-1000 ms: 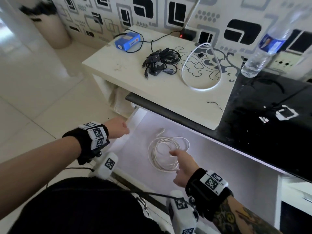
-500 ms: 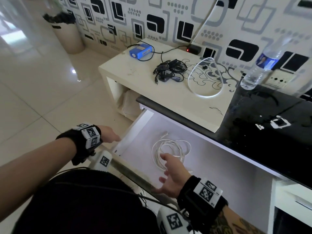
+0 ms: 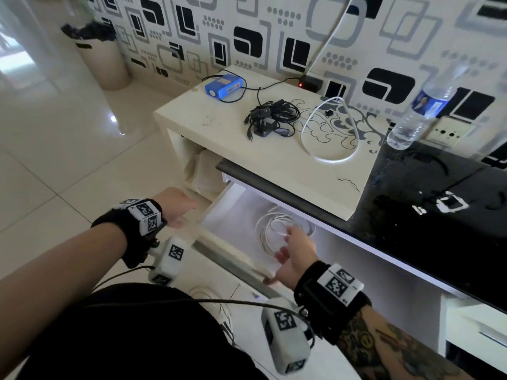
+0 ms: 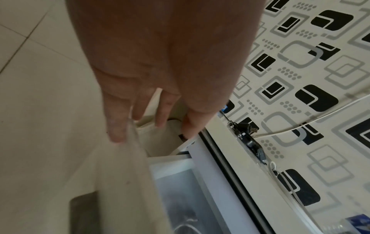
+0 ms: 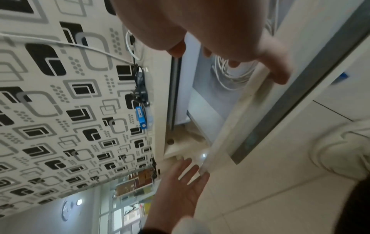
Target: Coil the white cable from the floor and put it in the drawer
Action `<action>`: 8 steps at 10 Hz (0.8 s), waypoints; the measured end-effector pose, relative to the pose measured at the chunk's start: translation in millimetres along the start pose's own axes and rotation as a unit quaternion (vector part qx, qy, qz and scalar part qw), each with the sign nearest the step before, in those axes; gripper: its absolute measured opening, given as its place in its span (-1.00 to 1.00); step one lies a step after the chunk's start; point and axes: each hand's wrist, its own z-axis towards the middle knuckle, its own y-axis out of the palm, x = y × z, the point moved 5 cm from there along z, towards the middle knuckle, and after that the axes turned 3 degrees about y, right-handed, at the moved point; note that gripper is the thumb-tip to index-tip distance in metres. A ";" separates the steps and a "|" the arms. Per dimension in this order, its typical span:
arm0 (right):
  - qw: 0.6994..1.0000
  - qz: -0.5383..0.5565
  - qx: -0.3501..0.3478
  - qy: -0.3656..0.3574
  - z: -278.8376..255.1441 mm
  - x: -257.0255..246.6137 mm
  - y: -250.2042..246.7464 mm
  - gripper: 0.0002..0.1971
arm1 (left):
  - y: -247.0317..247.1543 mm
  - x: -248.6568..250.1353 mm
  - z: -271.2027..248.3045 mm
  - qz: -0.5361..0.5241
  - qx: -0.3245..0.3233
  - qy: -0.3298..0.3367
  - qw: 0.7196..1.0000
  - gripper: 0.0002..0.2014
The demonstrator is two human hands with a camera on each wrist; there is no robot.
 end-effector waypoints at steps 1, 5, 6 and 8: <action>0.997 0.037 0.015 -0.065 18.8 -30.8 -9.9 -0.82 | 2.8 19.0 14.2 0.046 -0.050 0.178 0.982 -0.71; 0.997 0.000 0.023 -0.079 50.7 -39.8 -21.0 -0.88 | 8.1 49.1 -1.1 -0.263 -0.056 0.050 0.962 -0.90; 0.996 -0.008 0.037 -0.080 59.6 -46.3 -26.2 -0.93 | -1.0 41.7 -0.3 -0.243 -0.038 0.064 0.967 -0.78; 0.995 -0.040 0.023 -0.087 62.3 -46.8 -6.3 -0.96 | -36.0 5.3 -5.5 -0.335 0.036 0.022 0.941 -0.89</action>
